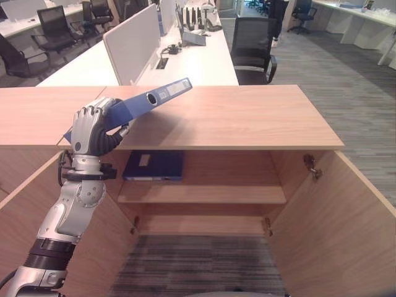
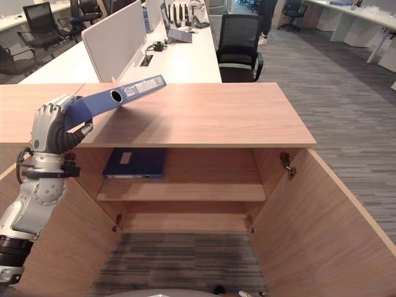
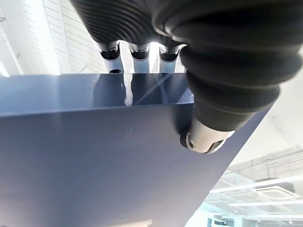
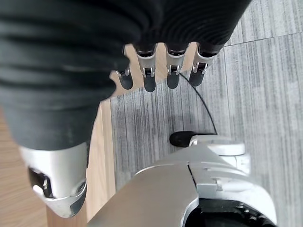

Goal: Put the empty folder in the office cabinet

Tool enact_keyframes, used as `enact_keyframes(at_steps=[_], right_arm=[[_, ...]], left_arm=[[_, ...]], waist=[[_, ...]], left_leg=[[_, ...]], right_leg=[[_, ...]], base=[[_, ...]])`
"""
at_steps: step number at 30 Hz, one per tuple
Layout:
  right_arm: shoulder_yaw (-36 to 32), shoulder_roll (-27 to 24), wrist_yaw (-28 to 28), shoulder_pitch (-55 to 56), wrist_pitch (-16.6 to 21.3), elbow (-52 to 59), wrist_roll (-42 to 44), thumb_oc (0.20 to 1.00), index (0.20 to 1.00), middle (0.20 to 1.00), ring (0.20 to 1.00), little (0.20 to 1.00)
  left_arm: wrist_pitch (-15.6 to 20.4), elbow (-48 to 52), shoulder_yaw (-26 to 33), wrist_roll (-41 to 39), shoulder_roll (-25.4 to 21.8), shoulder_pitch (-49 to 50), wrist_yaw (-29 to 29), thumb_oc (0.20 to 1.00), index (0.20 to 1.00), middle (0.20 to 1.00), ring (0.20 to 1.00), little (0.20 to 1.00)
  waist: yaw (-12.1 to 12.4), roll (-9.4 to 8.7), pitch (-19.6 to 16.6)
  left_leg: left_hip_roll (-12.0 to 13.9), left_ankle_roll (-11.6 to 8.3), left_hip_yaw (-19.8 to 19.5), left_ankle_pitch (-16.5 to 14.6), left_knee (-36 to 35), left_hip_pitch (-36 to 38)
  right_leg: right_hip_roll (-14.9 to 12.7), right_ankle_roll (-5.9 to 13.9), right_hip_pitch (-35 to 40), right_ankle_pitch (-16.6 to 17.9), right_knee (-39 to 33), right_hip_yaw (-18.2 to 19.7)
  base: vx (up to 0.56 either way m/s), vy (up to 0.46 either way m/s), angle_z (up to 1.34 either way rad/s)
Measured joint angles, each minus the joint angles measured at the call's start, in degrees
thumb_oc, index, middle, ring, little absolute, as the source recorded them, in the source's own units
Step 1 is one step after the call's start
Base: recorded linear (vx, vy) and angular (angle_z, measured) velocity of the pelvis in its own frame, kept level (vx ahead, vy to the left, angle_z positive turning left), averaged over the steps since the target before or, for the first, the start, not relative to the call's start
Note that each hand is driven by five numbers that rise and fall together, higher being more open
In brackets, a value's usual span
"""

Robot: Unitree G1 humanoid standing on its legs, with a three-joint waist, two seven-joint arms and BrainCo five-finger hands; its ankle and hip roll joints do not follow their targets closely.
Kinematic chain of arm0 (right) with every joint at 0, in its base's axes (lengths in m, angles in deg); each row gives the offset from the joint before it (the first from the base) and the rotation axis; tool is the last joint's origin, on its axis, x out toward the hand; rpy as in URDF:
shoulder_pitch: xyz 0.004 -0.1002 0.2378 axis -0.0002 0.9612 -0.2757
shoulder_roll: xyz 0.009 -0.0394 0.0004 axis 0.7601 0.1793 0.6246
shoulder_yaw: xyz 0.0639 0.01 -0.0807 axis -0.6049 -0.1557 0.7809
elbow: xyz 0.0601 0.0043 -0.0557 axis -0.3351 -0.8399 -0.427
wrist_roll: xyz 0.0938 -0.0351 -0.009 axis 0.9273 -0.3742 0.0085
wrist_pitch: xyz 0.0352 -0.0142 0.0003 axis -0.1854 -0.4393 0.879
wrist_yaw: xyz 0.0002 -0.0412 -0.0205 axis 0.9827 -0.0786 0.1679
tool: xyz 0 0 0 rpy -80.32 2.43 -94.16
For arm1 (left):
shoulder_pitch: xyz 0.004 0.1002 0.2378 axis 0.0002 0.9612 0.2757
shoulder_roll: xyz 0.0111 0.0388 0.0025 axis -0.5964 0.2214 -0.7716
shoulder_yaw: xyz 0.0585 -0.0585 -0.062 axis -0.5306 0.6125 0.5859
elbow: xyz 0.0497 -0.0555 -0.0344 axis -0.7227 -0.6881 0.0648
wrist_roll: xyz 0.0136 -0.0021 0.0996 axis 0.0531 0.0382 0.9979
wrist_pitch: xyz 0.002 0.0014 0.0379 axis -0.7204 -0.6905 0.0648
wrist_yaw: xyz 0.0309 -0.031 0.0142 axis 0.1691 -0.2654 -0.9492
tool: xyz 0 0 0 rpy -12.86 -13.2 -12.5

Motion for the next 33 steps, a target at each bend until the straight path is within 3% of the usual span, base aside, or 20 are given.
enact_keyframes(at_steps=[8,10,26,33], right_arm=[[0.46,-0.04,-0.17,-0.29,-0.04,-0.02,-0.01,1.0,1.0,1.0,1.0,1.0],[1.55,-0.03,-0.14,-0.65,-0.06,0.08,-0.02,1.0,1.0,1.0,1.0,1.0],[4.25,-0.61,-0.46,-2.07,-0.35,4.76,-0.02,1.0,1.0,1.0,1.0,1.0],[7.29,-0.42,-1.19,-2.76,-0.74,14.67,0.33,1.0,1.0,1.0,1.0,1.0]], left_arm=[[0.83,5.64,1.79,-4.8,3.3,-0.22,0.59,0.2,0.2,0.2,0.2,0.2],[0.91,8.15,2.19,-9.05,6.47,-0.29,1.04,0.2,0.2,0.2,0.2,0.2],[4.68,18.02,3.0,-28.59,11.04,-0.5,3.38,0.2,0.2,0.2,0.2,0.2],[5.45,20.81,3.91,-38.01,13.52,-0.52,4.94,0.2,0.2,0.2,0.2,0.2]], waist=[[0.11,0.56,-0.36],[0.16,0.91,-0.57],[0.28,2.19,-1.29],[0.9,2.9,-0.81]], left_leg=[[-0.02,0.0,-0.44,0.01,0.01,0.17],[-0.02,0.0,-0.55,0.02,0.01,0.17],[-0.03,0.12,-1.4,0.14,0.01,-0.4],[-0.04,0.08,-2.02,0.33,0.08,-0.23]], right_leg=[[-0.06,-0.1,0.15,-0.05,0.0,-0.48],[-0.06,-0.11,0.2,-0.06,0.0,-0.56],[-0.1,-0.31,0.32,-0.21,0.0,-1.42],[-0.12,-0.36,0.59,-0.24,0.01,-2.1]], base=[[0.0,-0.004,0.02],[0.0,0.0,0.0],[-0.01,-0.001,0.01],[-0.03,0.003,0.05]])
